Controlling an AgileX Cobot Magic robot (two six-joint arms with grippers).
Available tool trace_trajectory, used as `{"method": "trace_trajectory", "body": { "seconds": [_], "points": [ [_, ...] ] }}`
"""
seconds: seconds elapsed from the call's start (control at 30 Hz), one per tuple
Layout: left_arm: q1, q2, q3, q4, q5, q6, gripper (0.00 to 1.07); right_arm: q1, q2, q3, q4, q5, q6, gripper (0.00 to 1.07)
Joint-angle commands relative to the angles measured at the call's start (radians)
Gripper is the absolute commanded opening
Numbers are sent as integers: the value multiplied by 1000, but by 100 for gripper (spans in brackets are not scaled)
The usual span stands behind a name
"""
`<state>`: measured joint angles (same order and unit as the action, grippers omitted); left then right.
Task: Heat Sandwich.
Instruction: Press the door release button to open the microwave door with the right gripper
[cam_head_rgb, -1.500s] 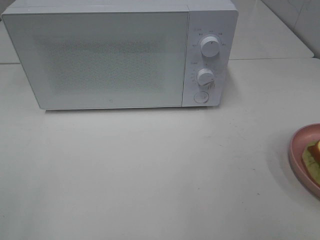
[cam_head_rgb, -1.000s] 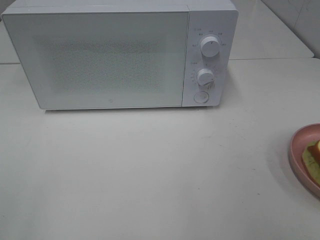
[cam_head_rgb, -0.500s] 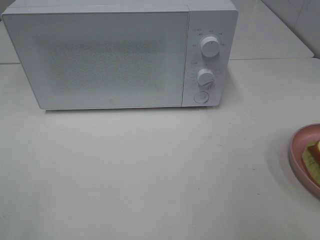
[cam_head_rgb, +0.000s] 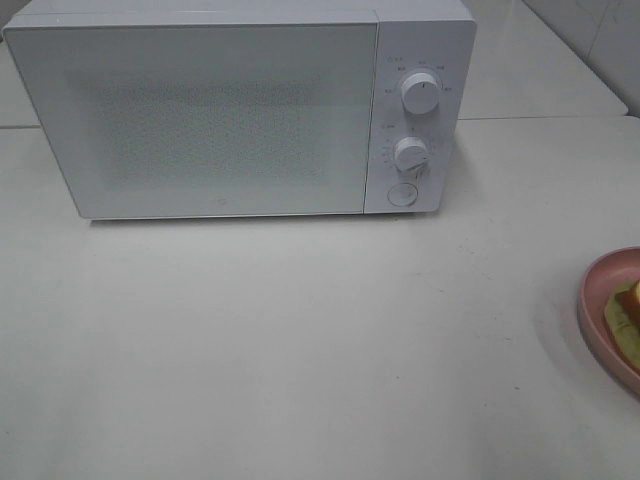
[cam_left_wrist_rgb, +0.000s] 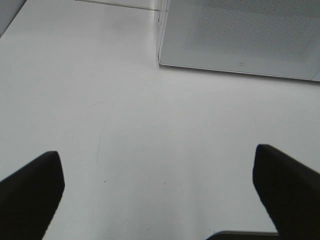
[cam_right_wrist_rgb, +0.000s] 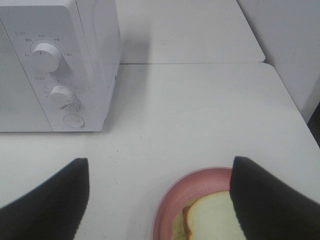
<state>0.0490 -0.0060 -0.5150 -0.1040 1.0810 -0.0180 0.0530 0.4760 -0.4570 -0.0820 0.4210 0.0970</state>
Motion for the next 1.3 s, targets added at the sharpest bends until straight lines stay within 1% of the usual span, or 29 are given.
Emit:
{"method": "trace_trajectory", "body": {
  "seconds": [0.03,0.1,0.2,0.27,0.37,0.47,0.5,0.6,0.7,0.77,0.8,0.93,0.97,1.07,1.17,1.2,1.23,1.3],
  "points": [
    [2,-23,2,-10,-16,-2,97,-3,67,26,-7,-124,-2,76],
    [2,-23,2,-10,-16,-2,97,-3,85,32,-7,-143,-2,76],
    [2,-23,2,-10,-16,-2,97,-3,158,65,-5,-254,-2,76],
    [2,-23,2,-10,-16,-2,97,-3,175,71,-5,-278,-2,76],
    [2,-23,2,-10,-16,-2,97,-3,266,94,-5,-402,-2,76],
    [2,-23,2,-10,-16,-2,97,-3,312,95,-5,-460,-2,76],
    [2,-23,2,-10,-16,-2,97,-3,359,95,-5,-530,-2,76],
    [2,-23,2,-10,-16,-2,97,-3,408,95,-5,-595,-3,76],
    [2,-23,2,-10,-16,-2,97,-3,515,95,-6,-733,-6,76],
    [2,-23,2,-10,-16,-2,97,-3,543,95,-6,-770,-6,76],
    [2,-23,2,-10,-16,-2,97,-3,592,95,-6,-835,-6,76],
    [2,-23,2,-10,-16,-2,97,-3,664,95,3,-910,-6,76],
    [2,-23,2,-10,-16,-2,97,-3,708,95,31,-955,-6,76],
    [2,-23,2,-10,-16,-2,97,-2,743,95,57,-985,-6,76],
    [2,-23,2,-10,-16,-2,97,51,805,95,130,-1030,-64,76],
    [2,-23,2,-10,-16,-2,97,51,805,95,130,-1030,-64,76],
    [2,-23,2,-10,-16,-2,97,94,834,95,182,-1054,-122,76],
    [2,-23,2,-10,-16,-2,97,137,867,95,232,-1086,-182,76]
  ]
}}
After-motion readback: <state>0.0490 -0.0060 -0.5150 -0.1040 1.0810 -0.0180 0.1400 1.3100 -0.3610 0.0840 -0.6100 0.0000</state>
